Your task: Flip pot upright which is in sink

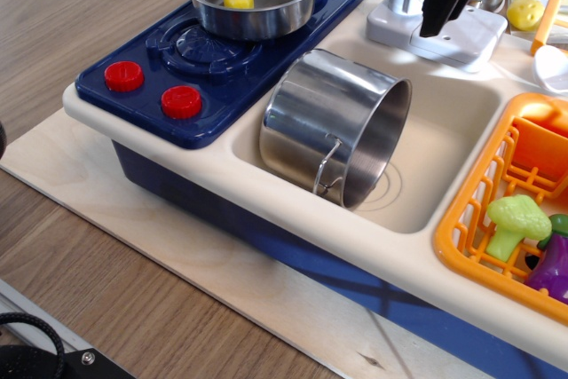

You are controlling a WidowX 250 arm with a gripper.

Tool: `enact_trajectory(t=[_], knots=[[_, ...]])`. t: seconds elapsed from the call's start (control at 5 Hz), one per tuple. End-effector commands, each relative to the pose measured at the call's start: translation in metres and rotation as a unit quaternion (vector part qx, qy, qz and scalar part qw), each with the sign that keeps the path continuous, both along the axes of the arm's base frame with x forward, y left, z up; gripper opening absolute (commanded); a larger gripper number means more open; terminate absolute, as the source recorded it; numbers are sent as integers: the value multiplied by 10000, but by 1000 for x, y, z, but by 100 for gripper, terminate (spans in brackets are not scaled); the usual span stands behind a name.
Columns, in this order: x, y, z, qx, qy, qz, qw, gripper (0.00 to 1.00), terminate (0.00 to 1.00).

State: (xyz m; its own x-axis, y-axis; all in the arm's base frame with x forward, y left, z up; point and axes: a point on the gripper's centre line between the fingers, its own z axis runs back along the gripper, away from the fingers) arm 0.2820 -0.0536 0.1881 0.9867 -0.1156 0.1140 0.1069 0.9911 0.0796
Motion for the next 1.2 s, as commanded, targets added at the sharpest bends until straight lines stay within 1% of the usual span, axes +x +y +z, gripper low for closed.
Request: enact_trajectory(t=[0.0, 0.2, 0.4, 0.6, 0.8, 1.0], knots=[[0, 0, 0, 0, 0, 0, 10000, 100, 0], [-2, -10, -12, 679, -239, -171, 9973, 100, 0], [-5, -15, -22, 999, -409, -221, 9939, 100, 0], [-10, -19, -40, 1491, -695, -169, 9862, 100, 0], [-11, -14, -49, 1957, -860, -298, 9764, 100, 0], [-11, -4, -58, 2130, -1046, -420, 9705, 100, 0]])
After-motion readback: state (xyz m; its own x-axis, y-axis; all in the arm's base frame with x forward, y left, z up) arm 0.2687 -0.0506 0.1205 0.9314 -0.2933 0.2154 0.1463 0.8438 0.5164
